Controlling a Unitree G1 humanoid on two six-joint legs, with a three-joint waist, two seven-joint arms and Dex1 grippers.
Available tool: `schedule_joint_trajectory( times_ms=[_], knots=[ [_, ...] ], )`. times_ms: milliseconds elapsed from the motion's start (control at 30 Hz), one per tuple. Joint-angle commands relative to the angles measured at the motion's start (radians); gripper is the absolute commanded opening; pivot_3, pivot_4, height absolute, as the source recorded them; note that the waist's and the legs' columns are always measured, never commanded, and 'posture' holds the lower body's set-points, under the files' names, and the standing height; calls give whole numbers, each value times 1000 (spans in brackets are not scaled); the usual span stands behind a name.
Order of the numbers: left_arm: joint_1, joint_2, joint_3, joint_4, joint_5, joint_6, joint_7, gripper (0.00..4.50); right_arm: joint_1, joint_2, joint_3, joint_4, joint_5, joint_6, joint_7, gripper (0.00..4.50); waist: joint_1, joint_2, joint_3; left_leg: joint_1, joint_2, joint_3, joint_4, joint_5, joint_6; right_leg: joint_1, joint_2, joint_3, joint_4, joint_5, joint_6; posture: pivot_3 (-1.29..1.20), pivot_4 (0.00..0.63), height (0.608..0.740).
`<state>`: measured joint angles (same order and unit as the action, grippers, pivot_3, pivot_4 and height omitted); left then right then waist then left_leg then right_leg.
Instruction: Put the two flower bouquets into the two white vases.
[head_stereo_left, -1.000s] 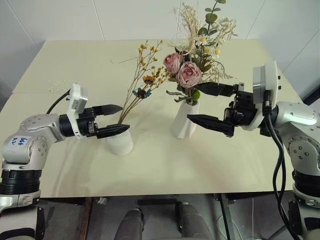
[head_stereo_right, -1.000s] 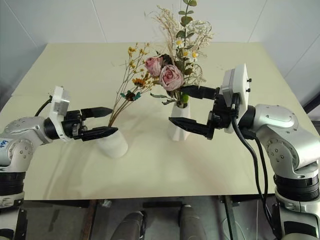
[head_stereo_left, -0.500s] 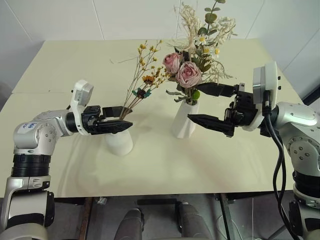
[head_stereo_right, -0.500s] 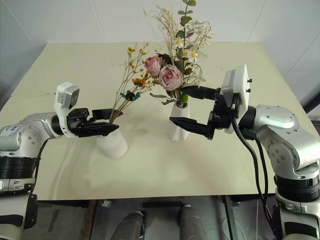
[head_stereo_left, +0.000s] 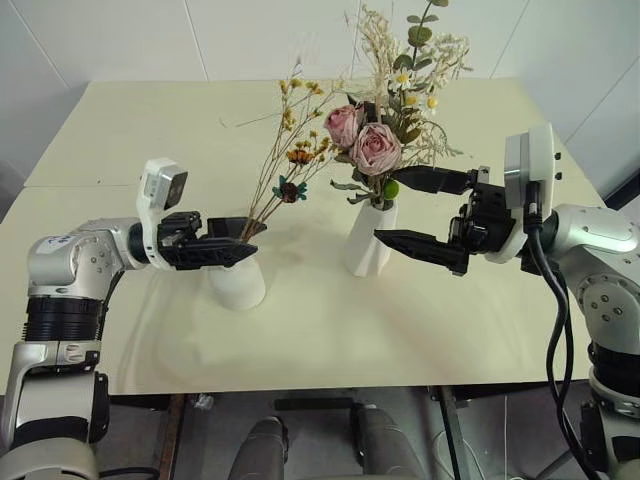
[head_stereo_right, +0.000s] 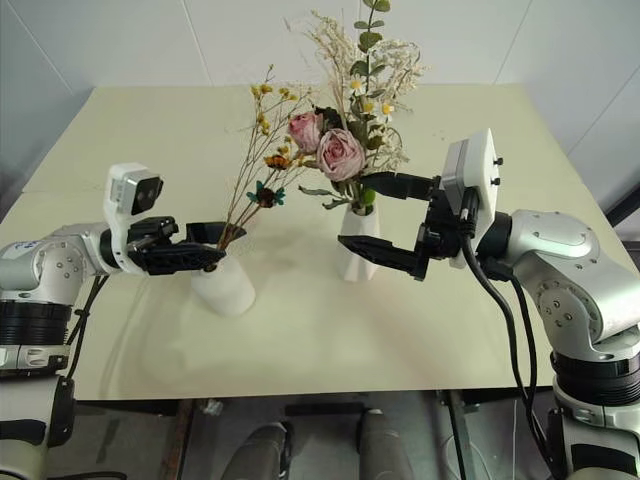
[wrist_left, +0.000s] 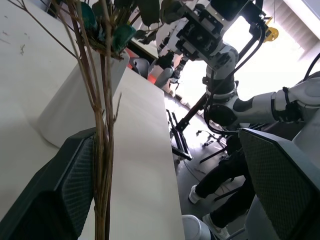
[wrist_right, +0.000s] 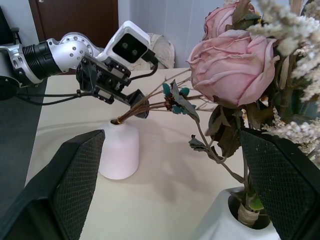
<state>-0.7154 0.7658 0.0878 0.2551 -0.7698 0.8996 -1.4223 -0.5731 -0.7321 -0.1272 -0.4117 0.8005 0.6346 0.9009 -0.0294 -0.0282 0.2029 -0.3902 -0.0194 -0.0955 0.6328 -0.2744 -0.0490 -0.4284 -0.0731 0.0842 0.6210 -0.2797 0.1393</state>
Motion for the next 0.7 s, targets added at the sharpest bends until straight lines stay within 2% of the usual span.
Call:
schedule_joint_trajectory(
  times_ms=[33, 233, 400, 700],
  knots=[
    [21, 25, 42, -39, -36, 27, -17, 4480, -1, -11, -36, -26, 18, -6, -1, 4500, 0, 0, 0, 0, 0, 0, 0, 0, 0, 0, 0, 0, 0, 0, 0, 0, 150, 740],
    [58, 33, 89, -83, -72, 74, 10, 4480, -8, -13, -34, -18, 20, -4, 5, 4500, 0, 0, 0, 0, 0, 0, 0, 0, 0, 0, 0, 0, 1, 0, 0, 0, 150, 740],
    [152, 58, 141, -180, -113, 111, 40, 4480, -8, -19, -33, -14, 28, 5, 12, 4500, -2, 0, 0, 0, 0, 0, 0, 0, 0, 0, 0, 1, 0, 0, 0, 0, 150, 740],
    [247, 67, 224, -244, -125, 80, 114, 4480, -23, -11, -16, 10, 24, 3, 30, 4500, 1, 0, 0, 0, 0, 0, 0, 0, 0, 1, -1, 0, 1, 0, 0, 0, 150, 740]
  ],
)
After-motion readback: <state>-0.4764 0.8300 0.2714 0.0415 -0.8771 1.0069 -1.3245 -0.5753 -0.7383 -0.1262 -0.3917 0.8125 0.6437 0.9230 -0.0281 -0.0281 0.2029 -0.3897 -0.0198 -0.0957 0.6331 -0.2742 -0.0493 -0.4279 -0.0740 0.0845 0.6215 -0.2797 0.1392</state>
